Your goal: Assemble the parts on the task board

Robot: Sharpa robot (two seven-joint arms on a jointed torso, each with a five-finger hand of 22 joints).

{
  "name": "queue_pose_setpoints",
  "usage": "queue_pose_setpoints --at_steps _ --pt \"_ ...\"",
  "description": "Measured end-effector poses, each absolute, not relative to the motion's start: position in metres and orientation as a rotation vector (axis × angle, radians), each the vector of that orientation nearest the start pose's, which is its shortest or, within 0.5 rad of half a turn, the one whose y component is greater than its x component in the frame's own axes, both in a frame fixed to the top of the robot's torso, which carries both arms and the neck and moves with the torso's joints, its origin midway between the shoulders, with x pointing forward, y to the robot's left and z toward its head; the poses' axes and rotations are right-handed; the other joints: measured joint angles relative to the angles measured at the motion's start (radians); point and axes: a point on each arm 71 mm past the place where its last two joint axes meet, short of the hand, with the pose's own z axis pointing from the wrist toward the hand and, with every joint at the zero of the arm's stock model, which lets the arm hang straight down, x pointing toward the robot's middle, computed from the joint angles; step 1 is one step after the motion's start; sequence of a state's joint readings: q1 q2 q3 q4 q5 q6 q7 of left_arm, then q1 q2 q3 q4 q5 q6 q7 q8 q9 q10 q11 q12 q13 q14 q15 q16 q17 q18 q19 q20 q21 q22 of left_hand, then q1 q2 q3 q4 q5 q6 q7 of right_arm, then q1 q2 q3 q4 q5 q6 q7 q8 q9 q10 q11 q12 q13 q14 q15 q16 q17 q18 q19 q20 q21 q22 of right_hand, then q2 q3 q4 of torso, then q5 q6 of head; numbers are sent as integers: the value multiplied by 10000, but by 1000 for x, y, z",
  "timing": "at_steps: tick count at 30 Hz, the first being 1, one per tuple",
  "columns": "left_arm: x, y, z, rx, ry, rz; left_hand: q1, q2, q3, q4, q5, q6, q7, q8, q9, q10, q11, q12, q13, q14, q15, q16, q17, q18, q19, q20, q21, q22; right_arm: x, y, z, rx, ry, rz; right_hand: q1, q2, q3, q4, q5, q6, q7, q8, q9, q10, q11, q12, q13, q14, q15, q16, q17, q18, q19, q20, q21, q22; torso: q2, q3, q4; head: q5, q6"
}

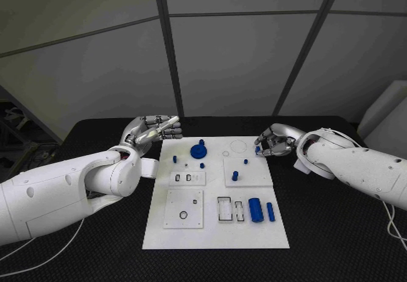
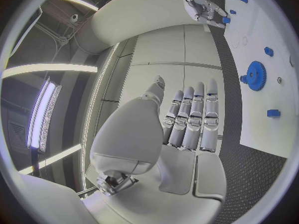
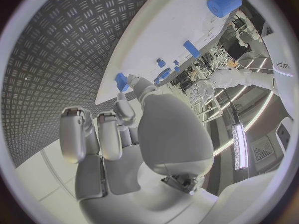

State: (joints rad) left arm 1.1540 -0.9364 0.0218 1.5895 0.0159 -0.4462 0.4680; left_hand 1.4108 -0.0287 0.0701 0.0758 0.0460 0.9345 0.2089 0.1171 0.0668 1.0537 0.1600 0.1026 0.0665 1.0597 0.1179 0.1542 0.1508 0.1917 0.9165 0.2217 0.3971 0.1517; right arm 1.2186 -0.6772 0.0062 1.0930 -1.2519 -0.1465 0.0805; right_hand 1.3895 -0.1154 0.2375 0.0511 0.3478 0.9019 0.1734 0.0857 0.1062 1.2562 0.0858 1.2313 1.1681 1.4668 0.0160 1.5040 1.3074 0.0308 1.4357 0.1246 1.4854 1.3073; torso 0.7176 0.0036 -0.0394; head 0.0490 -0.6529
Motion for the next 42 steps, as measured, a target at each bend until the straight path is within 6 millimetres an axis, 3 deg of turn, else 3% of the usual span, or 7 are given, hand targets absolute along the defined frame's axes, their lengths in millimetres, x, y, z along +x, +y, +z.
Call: queue_pose_setpoints --at_steps 24,36,42 --pt "480 247 -168 -11555 12365 -14498 0 0 0 0 0 0 0 0 0 0 0 0 0 0 0 0 -2 0 0 0 0 1 563 -239 -197 122 17884 6393 -54 54 -18 18 0 321 -1 112 64 108 -36 152 132 0 0 0 -1 -1 84 -15 37 0 -2 7 -9 22 -42" --pt "480 247 -169 -11555 12364 -14496 -41 41 0 0 0 36 37 0 0 0 0 0 0 0 0 -69 9 0 0 0 0 -11 564 -236 -197 115 17876 6368 -173 173 -49 110 0 710 -126 301 135 220 -76 194 200 -32 -42 39 7 -1 121 -52 76 0 -2 7 -9 7 -66" --pt "480 247 -169 -11556 12365 -14495 -41 41 0 0 0 37 37 0 0 0 0 1 0 0 0 -69 9 0 0 0 0 -10 565 -236 -197 173 17806 6259 -237 237 9 168 0 1020 -245 491 195 324 -180 261 263 -30 -117 39 6 -1 180 -112 76 0 -2 9 -9 -6 -80"
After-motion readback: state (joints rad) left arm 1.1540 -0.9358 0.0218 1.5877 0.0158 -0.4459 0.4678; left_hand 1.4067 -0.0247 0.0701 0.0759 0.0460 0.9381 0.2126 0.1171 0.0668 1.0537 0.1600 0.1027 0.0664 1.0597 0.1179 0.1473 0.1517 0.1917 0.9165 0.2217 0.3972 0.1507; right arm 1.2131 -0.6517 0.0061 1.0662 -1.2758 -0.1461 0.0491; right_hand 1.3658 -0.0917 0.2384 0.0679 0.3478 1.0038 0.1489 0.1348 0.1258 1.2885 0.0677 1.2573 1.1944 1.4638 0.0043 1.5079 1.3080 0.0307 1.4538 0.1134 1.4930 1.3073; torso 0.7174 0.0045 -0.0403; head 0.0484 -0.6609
